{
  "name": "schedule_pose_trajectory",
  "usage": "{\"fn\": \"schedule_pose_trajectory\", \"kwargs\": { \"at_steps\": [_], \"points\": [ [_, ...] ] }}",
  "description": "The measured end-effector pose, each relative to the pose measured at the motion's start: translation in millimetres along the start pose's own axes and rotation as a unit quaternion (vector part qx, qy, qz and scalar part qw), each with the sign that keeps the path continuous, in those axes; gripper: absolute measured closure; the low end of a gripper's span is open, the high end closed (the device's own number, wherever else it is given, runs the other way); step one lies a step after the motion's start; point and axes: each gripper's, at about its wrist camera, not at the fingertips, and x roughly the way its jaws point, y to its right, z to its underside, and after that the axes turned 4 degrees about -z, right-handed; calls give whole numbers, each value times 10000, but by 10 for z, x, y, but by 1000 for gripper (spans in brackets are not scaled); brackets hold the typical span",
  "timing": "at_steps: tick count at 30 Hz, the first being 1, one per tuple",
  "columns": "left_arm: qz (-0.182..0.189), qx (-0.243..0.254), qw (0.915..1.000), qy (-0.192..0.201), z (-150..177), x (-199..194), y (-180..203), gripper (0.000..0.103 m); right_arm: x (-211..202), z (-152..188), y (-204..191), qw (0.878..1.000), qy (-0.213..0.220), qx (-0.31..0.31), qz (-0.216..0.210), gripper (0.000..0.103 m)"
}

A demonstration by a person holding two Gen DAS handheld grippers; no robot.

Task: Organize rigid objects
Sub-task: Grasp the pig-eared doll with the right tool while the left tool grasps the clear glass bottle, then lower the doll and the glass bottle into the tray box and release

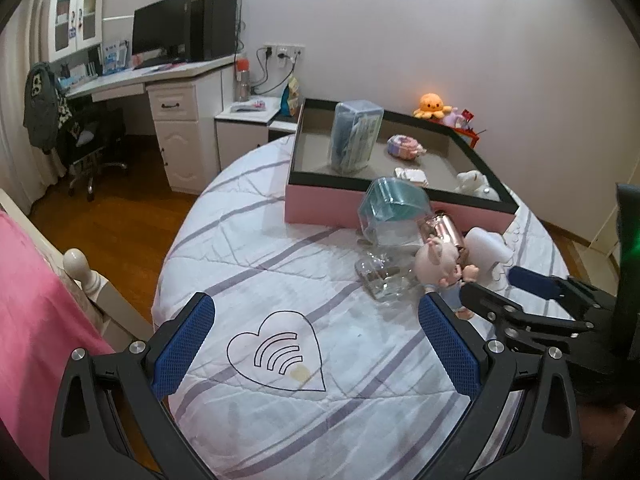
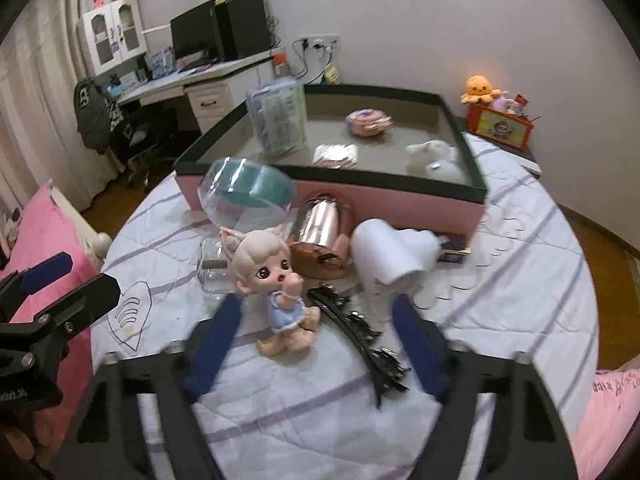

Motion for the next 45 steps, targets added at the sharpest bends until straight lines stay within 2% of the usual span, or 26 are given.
{"fn": "schedule_pose_trajectory", "kwargs": {
  "at_steps": [5, 7, 9, 18, 24, 33, 35, 36, 37, 39, 45],
  "points": [
    [-28, -8, 9999, -108, -6, 103, -1, 0, 160, -35, -104, 9993, -95, -233, -261, 41],
    [-30, -13, 9999, -147, -10, 145, 4, 0, 223, -35, -142, 9988, -158, -345, -308, 45],
    [-49, -14, 9999, -165, -18, 171, 13, 0, 294, -29, -159, 9980, -235, -376, -457, 54],
    [12, 60, 9997, -232, -45, 273, 98, 0, 229, 8, -22, 9961, -184, -104, -851, 55],
    [27, 189, 9995, -248, -61, 344, 212, 0, 54, 7, 209, 9936, -29, 271, -1092, 55],
    [47, 493, 9975, -512, -137, 793, 528, 0, -58, -19, 501, 9908, 138, 645, -1178, 55],
    [16, 556, 9965, -620, -130, 929, 567, 6, -49, -17, 507, 9905, 132, 655, -1198, 55],
    [67, 545, 9959, -717, -121, 983, 570, 21, -43, -18, 501, 9906, 126, 646, -1195, 55],
    [45, 550, 9961, -685, -124, 980, 568, 26, -47, -15, 499, 9907, 121, 641, -1196, 55],
    [311, 508, 9960, -673, -128, 937, 551, 40, -45, -25, 507, 9905, 122, 642, -1207, 55],
    [458, 311, 9967, -590, -65, 727, 425, 42, -114, -69, 508, 9896, 217, 627, -1274, 55]
  ]
}}
